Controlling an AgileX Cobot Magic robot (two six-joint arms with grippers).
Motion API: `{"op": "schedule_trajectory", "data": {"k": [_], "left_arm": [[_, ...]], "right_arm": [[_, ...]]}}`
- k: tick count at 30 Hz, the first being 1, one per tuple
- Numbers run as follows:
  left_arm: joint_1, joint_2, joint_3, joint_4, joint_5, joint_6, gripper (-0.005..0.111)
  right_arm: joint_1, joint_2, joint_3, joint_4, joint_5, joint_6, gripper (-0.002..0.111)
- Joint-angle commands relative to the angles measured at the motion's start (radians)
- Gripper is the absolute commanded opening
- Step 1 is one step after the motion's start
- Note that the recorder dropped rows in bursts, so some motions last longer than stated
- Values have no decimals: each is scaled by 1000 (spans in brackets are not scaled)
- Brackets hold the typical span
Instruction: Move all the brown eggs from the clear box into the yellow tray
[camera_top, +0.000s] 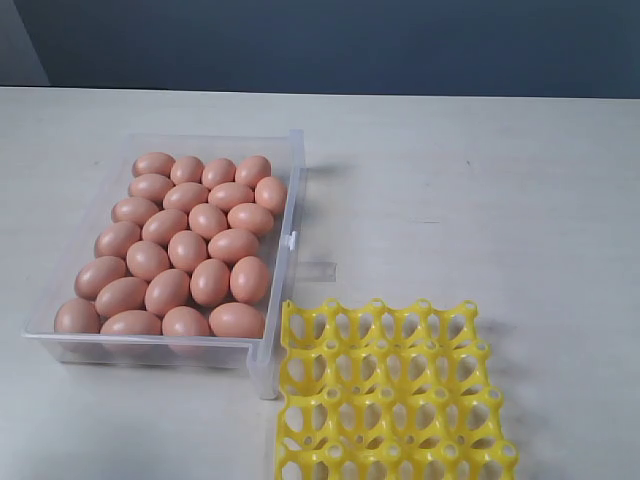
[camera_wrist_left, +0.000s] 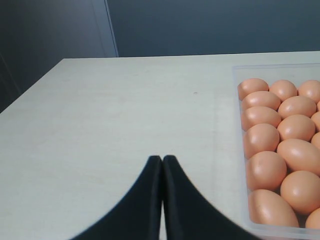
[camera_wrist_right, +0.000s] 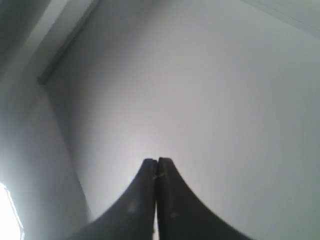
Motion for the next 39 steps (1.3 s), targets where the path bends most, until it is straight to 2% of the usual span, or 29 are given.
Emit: {"op": "schedule_trajectory", "data": {"k": [1, 4, 12, 14, 17, 20, 22, 24, 25, 28, 33, 35, 37, 39], "left_arm": [[-5, -5, 4, 0, -11, 0, 0], [-5, -5, 4, 0, -11, 0, 0], [-5, -5, 4, 0, -11, 0, 0], [-5, -5, 4, 0, -11, 0, 0], [-5, -5, 4, 0, -11, 0, 0], [-5, -5, 4, 0, -11, 0, 0], [-5, -5, 4, 0, -11, 0, 0], [-5, -5, 4, 0, -11, 0, 0], [-5, -5, 4, 0, -11, 0, 0], [-5, -5, 4, 0, -11, 0, 0], [-5, -5, 4, 0, -11, 0, 0], [-5, -5, 4, 0, -11, 0, 0], [-5, -5, 4, 0, -11, 0, 0], [-5, -5, 4, 0, -11, 0, 0]], "right_arm": [[-3, -3, 2, 36, -50, 189, 1], [-3, -3, 2, 96, -55, 362, 1], [-3, -3, 2, 265, -3, 334, 1], [-3, -3, 2, 249, 19, 343, 1], [-3, -3, 2, 123, 62, 358, 1], [-3, 17, -59, -102, 217, 275, -1], [-2, 79, -177, -464, 457, 264, -1], [1, 199, -314, -870, 617, 455, -1], [1, 269, -364, -982, 621, 554, -1], [1, 482, -544, -1257, 499, 692, -1], [1, 884, -821, -1633, 62, 943, -1], [21, 1051, -912, -1735, -55, 1017, 0], [58, 1187, -983, -1806, -85, 1054, 7], [112, 1322, -1042, -1837, -77, 1066, 21]]}}
